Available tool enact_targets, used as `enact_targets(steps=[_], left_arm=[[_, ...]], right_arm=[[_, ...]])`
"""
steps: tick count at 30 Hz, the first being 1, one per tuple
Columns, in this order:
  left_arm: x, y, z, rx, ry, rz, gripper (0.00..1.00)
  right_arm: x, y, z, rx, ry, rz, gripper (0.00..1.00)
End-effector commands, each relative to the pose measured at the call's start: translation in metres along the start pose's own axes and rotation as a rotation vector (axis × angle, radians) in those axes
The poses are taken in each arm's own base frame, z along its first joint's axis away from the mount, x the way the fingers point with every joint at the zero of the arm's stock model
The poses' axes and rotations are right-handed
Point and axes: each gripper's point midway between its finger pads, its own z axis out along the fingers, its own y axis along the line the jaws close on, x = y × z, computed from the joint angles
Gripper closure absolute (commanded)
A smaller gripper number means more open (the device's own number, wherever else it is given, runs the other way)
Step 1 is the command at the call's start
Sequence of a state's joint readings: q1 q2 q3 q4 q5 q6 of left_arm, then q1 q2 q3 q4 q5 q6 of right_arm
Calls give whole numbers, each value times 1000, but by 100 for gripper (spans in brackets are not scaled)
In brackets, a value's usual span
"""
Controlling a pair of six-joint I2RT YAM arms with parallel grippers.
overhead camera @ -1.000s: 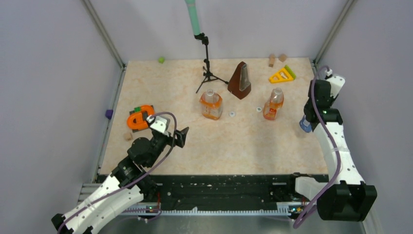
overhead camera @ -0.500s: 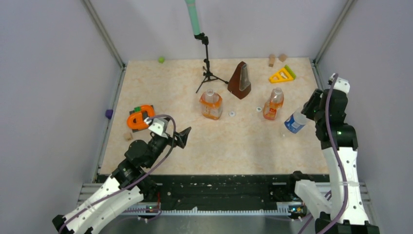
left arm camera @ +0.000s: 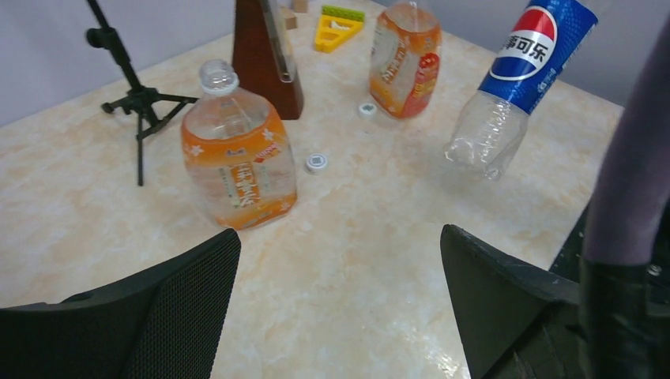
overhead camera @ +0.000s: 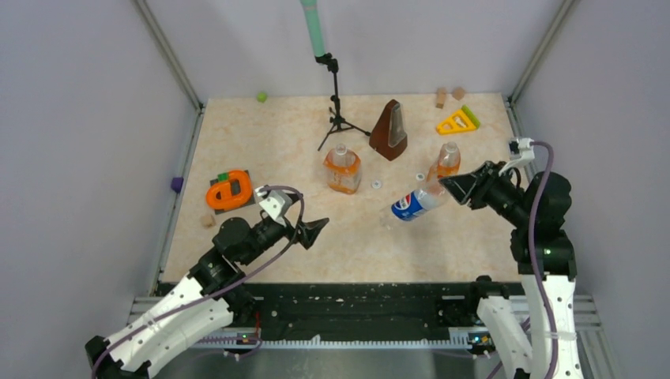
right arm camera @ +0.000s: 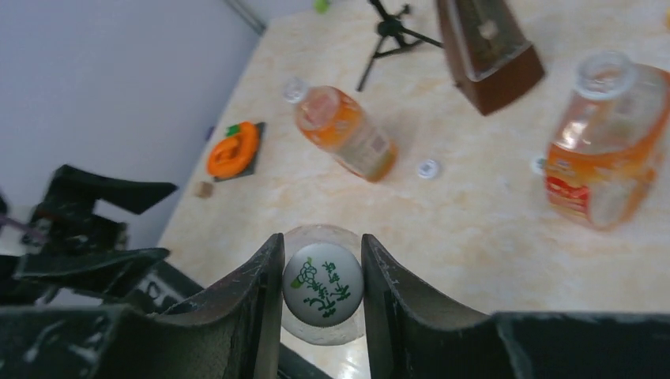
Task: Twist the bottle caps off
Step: Pick up the plastic bottle at the center of the board.
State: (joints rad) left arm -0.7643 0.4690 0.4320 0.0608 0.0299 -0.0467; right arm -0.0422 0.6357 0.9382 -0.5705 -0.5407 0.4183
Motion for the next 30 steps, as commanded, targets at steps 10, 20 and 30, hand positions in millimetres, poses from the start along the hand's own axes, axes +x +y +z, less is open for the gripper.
enact_targets(steps=[10,20,30], left_arm=[[-40,-65,29,370,-56,-57,7],[-37,-93,29,542,-35,-83,6],[-14,-85,37,481,66,-63,11]], right_arm=[[10,84,-2,-535,-37,59,100],[48,102,38,-614,4,112,100],[53,122,53,-676,-20,178,100]])
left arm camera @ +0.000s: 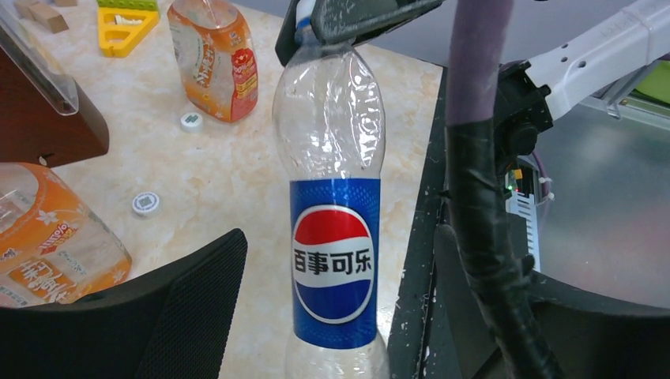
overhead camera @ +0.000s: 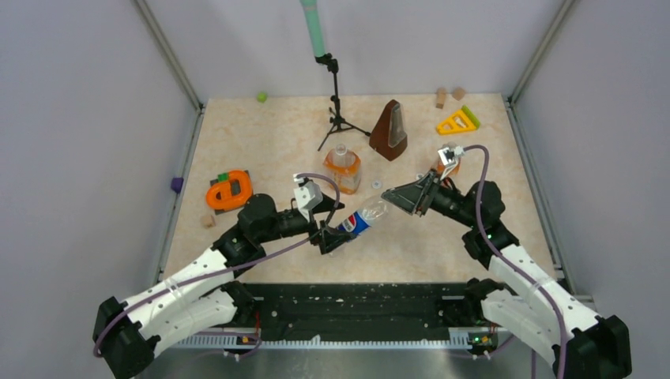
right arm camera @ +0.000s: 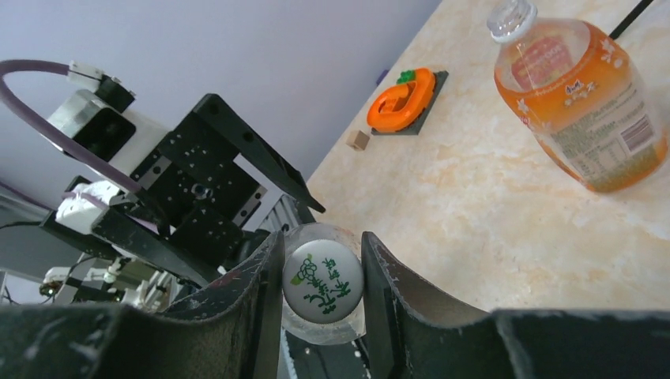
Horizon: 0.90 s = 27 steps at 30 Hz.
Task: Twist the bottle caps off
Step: Pick up the plastic bottle at the center of the board.
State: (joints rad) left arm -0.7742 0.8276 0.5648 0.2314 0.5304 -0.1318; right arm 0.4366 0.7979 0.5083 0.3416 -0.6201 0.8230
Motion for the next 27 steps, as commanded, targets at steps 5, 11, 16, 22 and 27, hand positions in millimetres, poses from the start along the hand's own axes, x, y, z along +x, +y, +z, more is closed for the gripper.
enact_targets(steps=[5,11,16,22,27], left_arm=[[0,4,2,-28,37,17,12],[6,11,6,-81,75,8,21],[2,21,5,-157,64,19,25],[8,26,8,-176,82,11,33],[5,20,11,-133,74,13,30]], right_arm=[[-35,27,2,-104,-201,-9,100],[-31,33,3,-146,-201,36,100],[-30,41,4,-172,-195,34,100],[-27,41,8,-177,-186,40,100],[-21,37,15,-146,-152,28,100]])
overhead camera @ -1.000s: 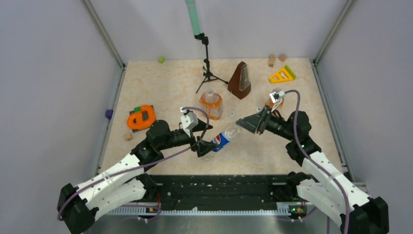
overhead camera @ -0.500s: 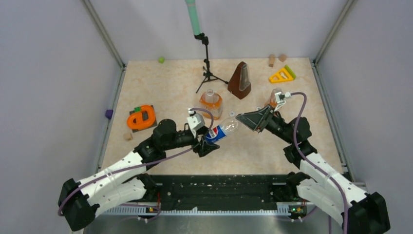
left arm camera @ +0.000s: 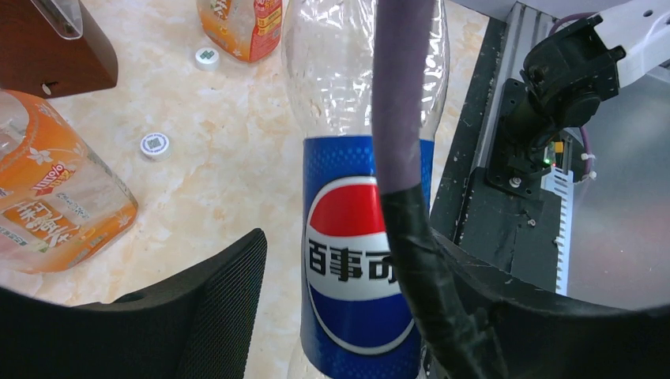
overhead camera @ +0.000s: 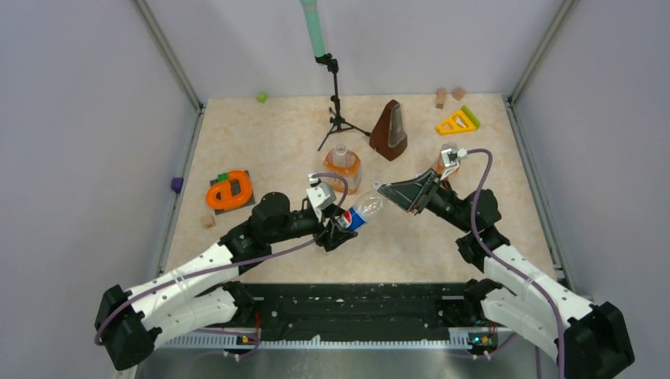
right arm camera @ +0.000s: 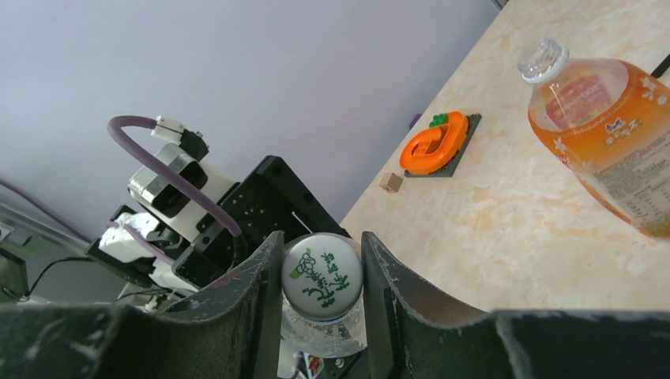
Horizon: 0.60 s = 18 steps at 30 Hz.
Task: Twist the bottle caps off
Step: Pick up the plastic bottle at the center of the board.
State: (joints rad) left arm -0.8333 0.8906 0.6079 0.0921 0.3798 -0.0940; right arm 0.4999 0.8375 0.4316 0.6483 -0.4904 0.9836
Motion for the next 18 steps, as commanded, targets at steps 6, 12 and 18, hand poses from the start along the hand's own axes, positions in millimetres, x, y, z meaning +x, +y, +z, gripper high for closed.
enact_targets(steps=[6,12,18], left_arm=[[-25,5,2,-32,-69,41,46],[-9,17,-1,-93,7,52,85],[3,21,-7,-100,70,117,99]], right_arm=[[0,18,7,-47,15,-43,100],[13,11,6,-11,136,-161,100],[34,1,0,-12,251,-211,70]])
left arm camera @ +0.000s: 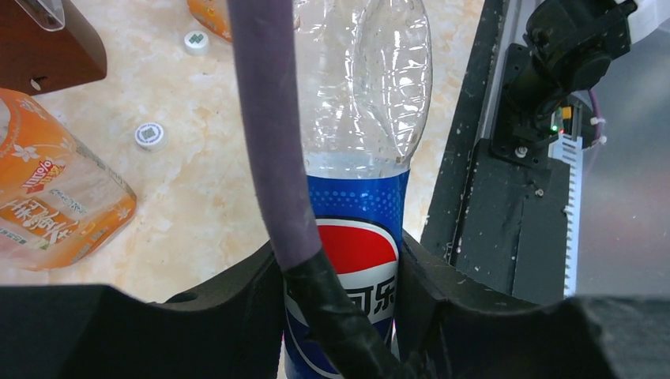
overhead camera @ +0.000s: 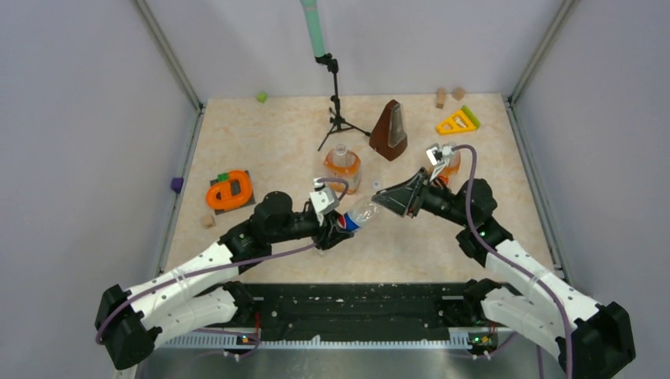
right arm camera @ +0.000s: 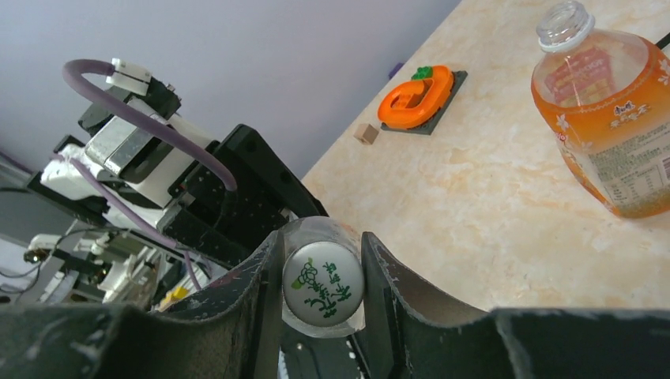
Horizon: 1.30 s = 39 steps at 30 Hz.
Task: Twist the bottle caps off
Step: Pick up the plastic bottle at the center of the board.
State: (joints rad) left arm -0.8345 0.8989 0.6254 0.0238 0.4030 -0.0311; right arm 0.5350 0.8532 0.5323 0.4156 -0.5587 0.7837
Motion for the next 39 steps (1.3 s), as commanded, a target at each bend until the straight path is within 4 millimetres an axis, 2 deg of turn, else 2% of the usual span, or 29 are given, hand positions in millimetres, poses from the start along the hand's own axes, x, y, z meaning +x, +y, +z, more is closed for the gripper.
enact_targets(steps=[1,3,8,12,15,18,22,24,25,26,28,31,36,39], left_arm=[[-5,22,-7,-121,17,93,100],[-3,20,-10,-108,22,135,100],[6,24,-24,-137,59,227,100],[10,38,-37,-220,102,339,100],[11,45,-45,-263,100,455,100],[6,50,-48,-307,61,484,100],[0,48,-45,-306,18,448,100],[-1,49,-43,-315,10,420,100],[0,50,-41,-321,12,409,100],[0,52,-40,-330,13,400,100],[4,54,-38,-335,27,390,100],[9,57,-37,-341,47,395,100],[6,64,-44,-384,66,424,100],[10,63,-45,-379,74,427,100]], right_arm=[[15,5,-1,-44,99,-100,65],[18,0,-1,-23,117,-109,55],[18,-5,-2,6,120,-122,48],[23,-2,-1,-28,152,-107,39],[30,4,1,-86,181,-80,39],[37,10,2,-149,206,-62,45],[41,19,0,-221,225,-60,65],[42,20,-1,-228,229,-63,72],[43,20,-1,-229,230,-63,72],[43,21,-2,-230,230,-63,67],[43,21,-2,-228,228,-61,46],[43,22,-5,-226,229,-70,35],[45,18,-10,-182,240,-106,38],[47,17,-12,-174,252,-116,46]])
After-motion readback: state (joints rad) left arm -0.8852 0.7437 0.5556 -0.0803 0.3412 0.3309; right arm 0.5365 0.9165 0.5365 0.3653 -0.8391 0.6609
